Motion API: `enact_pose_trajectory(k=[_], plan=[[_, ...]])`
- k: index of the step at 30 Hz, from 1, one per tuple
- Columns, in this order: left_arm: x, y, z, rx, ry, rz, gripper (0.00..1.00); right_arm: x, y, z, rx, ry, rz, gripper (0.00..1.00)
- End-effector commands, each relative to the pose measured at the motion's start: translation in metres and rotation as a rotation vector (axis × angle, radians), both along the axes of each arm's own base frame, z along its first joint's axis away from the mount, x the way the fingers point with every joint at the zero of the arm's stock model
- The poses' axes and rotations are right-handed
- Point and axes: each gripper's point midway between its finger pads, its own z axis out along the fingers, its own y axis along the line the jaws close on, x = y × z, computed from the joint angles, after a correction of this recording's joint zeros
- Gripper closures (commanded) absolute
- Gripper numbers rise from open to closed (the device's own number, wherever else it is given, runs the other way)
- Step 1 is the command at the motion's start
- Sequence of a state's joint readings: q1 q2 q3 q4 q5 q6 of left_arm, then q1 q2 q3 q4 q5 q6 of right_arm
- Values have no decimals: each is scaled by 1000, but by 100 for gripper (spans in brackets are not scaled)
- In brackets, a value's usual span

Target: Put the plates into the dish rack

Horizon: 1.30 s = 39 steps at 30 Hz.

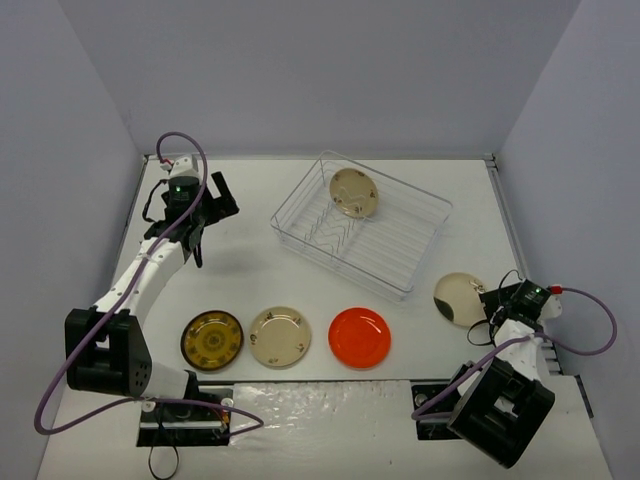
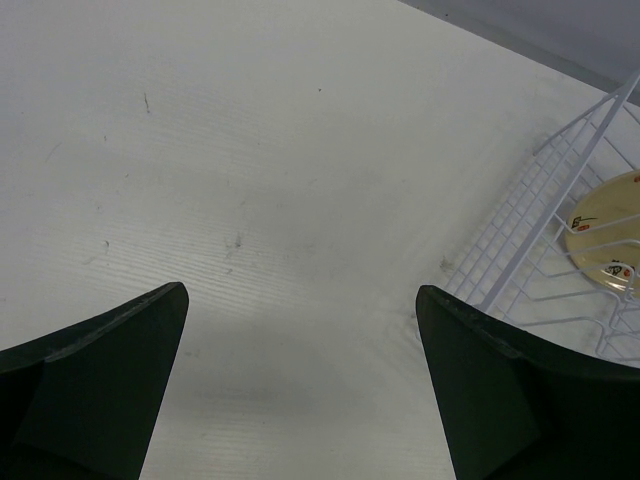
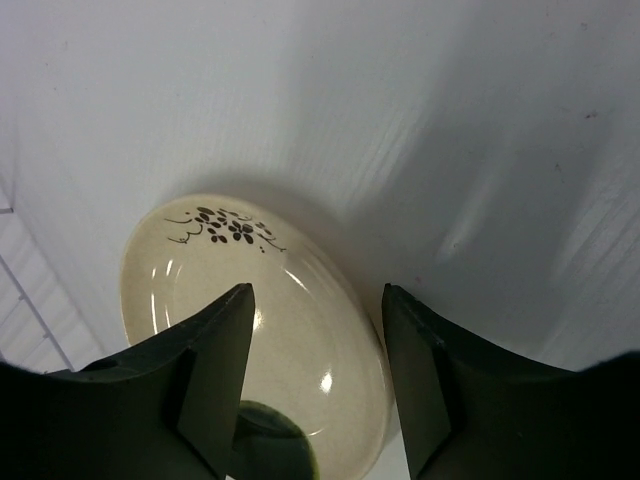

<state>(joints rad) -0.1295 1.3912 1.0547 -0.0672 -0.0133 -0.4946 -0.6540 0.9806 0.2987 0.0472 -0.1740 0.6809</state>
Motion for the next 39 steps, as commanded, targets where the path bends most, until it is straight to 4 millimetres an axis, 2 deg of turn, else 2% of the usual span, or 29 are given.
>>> enact_pose_trajectory(k=[1,8,9,10,12,17,23,27,29,39], plan=[[10,8,33,-14,-92,53,3,9,-6,5,-23,-45,-4,50],[7,19,33,28,-92,97,3,5,-2,-19,23,-1,-15,63],[6,23,33,38,-94,115,3,4,-3,-22,26,5,-21,69],[6,24,32,41,-94,122,3,4,-4,-23,25,9,-24,86],[5,26,32,46,-100,129,3,3,-7,-20,13,16,-34,93],[4,28,25,59,-91,130,3,14,-11,4,-25,-42,-4,100],[7,32,20,67,-78,127,3,26,-35,67,-174,-132,-33,100],[4,34,17,67,-73,129,3,23,-42,105,-268,-168,-44,100],[6,34,22,60,-98,126,3,22,-45,119,-302,-178,-46,100],[2,36,24,63,-120,130,3,41,-42,227,-500,-371,55,100]])
